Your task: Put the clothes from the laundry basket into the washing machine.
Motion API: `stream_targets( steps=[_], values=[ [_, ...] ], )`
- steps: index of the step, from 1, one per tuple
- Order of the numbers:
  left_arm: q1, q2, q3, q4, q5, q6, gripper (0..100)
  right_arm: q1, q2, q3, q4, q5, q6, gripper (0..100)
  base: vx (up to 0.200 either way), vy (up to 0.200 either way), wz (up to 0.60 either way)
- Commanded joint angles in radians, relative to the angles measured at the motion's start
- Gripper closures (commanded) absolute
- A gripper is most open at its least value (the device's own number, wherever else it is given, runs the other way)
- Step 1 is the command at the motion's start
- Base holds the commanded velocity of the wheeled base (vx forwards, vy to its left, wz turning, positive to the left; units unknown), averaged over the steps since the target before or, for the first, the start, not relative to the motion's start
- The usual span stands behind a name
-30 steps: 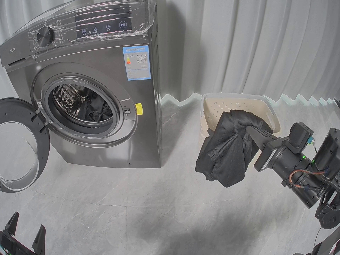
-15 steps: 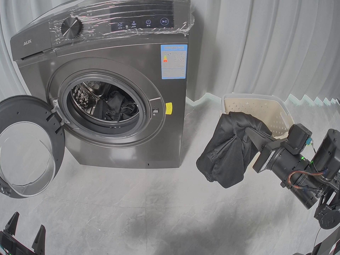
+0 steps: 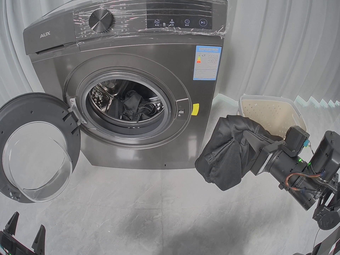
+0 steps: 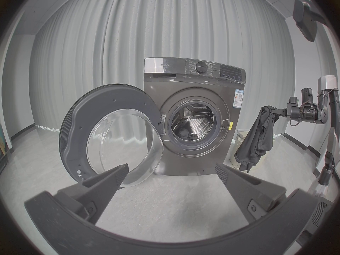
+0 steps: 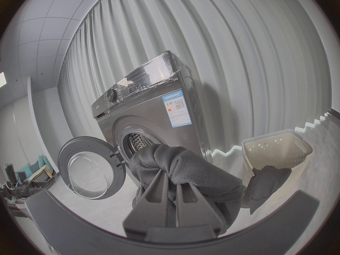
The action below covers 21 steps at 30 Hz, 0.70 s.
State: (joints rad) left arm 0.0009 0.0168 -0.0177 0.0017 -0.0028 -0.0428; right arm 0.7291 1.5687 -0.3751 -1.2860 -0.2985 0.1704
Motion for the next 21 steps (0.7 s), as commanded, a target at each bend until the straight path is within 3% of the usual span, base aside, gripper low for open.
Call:
stream_targets(
  steps=[1,6,15,21],
  values=[
    [0.001,-0.017,0.015,0.0,0.001,0.0,0,-0.001,0.004,0.001,-0.001,-0.001,0.0,100,-0.2,0.0,0.0],
    [0.001,-0.017,0.015,0.0,0.001,0.0,0,-0.001,0.004,0.001,-0.001,-0.001,0.0,100,-0.2,0.0,0.0],
    [0.001,-0.017,0.015,0.0,0.001,0.0,0,-0.002,0.013,0.007,-0.003,0.001,0.001,100,0.0,0.0,0.0],
    [0.001,-0.017,0.015,0.0,0.001,-0.002,0,-0.002,0.017,0.007,-0.003,0.002,0.001,100,0.0,0.2,0.0]
  ],
)
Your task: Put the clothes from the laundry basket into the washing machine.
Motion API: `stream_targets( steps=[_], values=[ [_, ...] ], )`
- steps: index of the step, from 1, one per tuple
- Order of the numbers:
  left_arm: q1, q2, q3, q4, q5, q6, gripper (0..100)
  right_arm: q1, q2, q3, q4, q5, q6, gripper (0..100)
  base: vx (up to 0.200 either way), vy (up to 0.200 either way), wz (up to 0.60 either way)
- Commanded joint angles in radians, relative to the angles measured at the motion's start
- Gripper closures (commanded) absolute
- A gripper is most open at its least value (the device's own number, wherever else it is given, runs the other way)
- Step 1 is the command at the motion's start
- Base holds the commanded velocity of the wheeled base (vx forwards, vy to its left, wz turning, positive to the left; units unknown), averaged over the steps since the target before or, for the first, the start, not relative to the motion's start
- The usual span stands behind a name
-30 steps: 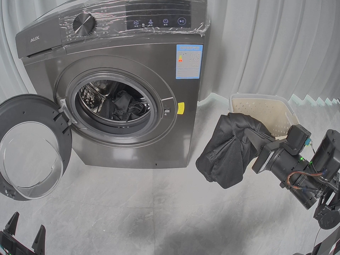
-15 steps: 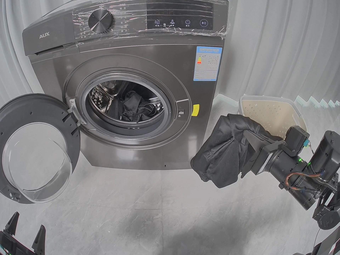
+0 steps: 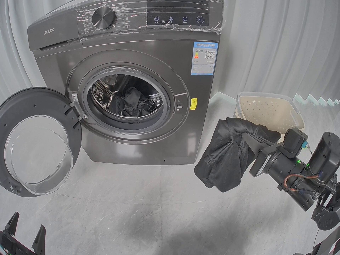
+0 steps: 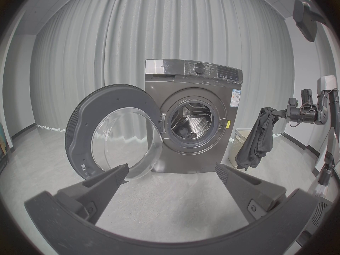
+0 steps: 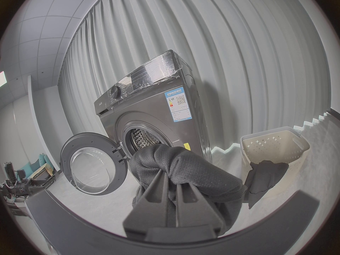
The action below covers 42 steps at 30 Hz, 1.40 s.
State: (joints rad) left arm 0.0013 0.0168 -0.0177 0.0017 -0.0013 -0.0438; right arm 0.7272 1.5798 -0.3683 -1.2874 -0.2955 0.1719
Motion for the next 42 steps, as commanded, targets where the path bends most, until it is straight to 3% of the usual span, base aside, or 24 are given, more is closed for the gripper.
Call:
stream_targets(
  steps=[1,15,42],
  values=[
    [0.0,-0.017,0.015,0.0,0.0,-0.001,0,0.0,0.006,0.0,-0.001,-0.001,0.0,100,0.0,0.2,0.0],
    [0.0,-0.017,0.015,0.0,0.0,-0.001,0,0.001,0.008,0.0,0.0,-0.001,0.001,100,0.0,0.2,0.0],
    [0.0,-0.017,0.015,0.0,0.003,0.001,0,0.001,0.019,0.038,0.0,0.006,0.0,100,0.0,0.0,0.0]
  ],
)
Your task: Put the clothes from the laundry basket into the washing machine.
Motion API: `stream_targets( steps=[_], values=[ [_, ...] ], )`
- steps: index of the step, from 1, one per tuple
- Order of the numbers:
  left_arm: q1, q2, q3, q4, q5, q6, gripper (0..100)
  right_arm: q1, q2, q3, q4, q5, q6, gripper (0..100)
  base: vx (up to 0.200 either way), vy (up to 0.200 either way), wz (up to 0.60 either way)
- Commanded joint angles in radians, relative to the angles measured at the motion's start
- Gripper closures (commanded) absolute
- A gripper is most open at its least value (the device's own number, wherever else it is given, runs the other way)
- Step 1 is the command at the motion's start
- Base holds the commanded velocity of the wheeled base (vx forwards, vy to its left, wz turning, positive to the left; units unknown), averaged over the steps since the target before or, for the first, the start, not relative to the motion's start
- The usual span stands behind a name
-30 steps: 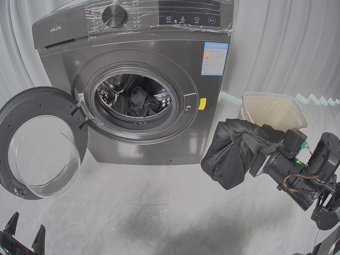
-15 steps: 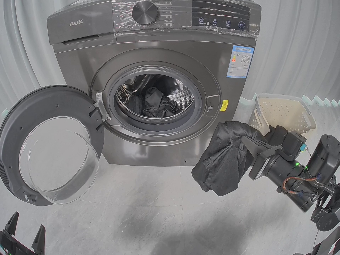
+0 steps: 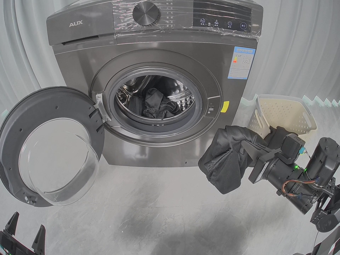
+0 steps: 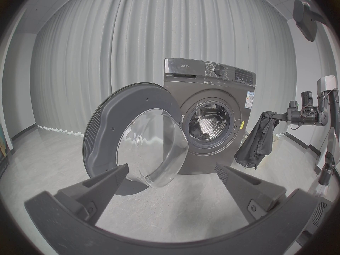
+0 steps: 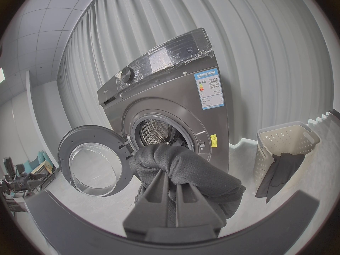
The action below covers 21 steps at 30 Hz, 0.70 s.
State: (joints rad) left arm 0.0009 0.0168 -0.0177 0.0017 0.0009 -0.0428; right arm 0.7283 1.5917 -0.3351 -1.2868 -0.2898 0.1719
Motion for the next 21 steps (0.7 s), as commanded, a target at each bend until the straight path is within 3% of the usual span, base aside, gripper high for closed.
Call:
stream_targets(
  steps=[1,9,15,21],
  values=[
    [0.001,-0.017,0.015,0.0,0.001,0.0,0,0.0,0.007,0.005,0.0,0.0,0.0,100,0.0,0.0,0.0],
    [0.001,-0.017,0.015,0.0,0.001,0.0,0,0.002,0.027,0.01,-0.002,0.001,0.003,100,0.0,0.0,0.0],
    [0.001,-0.017,0.015,0.0,0.001,0.0,0,0.002,0.025,0.01,-0.002,0.001,0.003,100,0.0,0.2,0.0],
    [0.001,-0.017,0.015,0.0,0.002,0.001,0,0.002,0.027,0.01,-0.002,0.001,0.003,100,0.0,0.0,0.0]
  ],
)
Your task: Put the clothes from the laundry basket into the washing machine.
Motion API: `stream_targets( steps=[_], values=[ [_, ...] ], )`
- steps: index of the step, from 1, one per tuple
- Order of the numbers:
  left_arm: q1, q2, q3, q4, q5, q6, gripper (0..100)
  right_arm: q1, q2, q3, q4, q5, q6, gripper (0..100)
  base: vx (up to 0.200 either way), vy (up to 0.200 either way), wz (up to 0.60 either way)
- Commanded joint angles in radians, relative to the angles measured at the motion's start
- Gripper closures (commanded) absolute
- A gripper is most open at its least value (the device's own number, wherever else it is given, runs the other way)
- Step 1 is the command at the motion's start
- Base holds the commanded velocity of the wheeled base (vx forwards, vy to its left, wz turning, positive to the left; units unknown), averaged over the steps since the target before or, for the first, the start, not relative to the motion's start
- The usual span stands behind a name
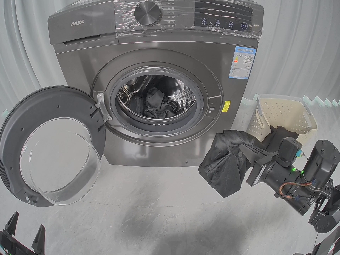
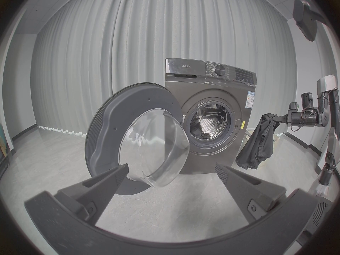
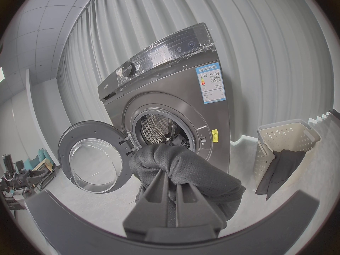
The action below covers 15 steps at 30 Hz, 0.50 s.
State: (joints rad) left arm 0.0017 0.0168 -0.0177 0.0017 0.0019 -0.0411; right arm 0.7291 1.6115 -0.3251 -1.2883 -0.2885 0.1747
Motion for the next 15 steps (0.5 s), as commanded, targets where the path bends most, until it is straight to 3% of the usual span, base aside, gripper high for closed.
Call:
stream_targets(
  steps=[1,12,15],
  values=[
    [0.0,-0.017,0.015,0.0,0.001,0.0,0,-0.001,0.007,0.0,0.0,0.0,0.0,100,0.0,0.0,0.0],
    [0.0,-0.017,0.015,0.0,0.001,0.0,0,0.001,0.007,0.006,0.0,0.002,0.0,100,0.0,0.0,0.0],
    [0.0,-0.017,0.015,0.0,0.001,0.0,0,0.001,0.005,0.006,0.0,0.002,0.0,100,0.2,0.0,0.0]
  ],
)
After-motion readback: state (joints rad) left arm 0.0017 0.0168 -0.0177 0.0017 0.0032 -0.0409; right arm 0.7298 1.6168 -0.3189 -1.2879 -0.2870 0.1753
